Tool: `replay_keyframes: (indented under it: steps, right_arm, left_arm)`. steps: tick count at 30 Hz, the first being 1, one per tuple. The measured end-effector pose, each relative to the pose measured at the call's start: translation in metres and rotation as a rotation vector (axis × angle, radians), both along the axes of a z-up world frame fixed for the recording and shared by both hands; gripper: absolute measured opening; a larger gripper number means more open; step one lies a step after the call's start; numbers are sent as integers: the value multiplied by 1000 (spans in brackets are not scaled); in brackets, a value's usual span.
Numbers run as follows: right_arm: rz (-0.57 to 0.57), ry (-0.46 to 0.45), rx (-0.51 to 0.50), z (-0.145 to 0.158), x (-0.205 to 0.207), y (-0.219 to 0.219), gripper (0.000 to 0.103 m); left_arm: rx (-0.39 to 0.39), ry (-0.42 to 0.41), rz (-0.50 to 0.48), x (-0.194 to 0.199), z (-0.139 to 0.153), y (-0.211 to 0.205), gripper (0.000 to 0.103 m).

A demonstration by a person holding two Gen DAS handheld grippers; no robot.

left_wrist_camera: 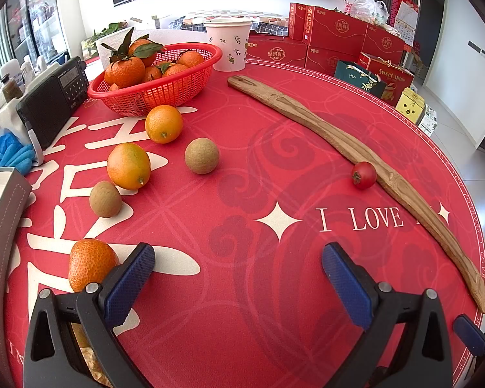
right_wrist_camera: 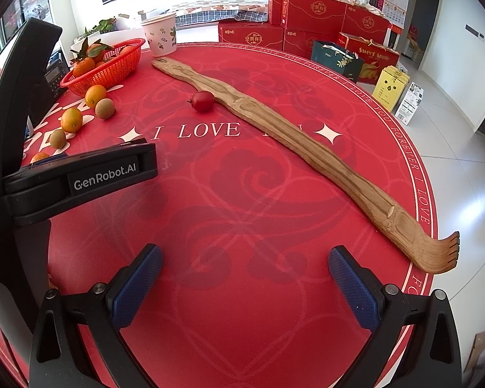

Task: Organize fruits

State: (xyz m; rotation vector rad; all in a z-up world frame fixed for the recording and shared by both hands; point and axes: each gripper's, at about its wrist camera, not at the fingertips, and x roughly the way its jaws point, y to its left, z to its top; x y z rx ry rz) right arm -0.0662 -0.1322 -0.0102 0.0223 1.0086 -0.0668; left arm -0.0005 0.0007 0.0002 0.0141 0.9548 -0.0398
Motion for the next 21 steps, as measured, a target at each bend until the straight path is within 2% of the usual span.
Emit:
replay_keyframes:
  steps: [21]
  right_arm:
    - [25,-8,-1,-1,0,3,103]
  left_arm:
    - [0,0,0,0,0,0,103]
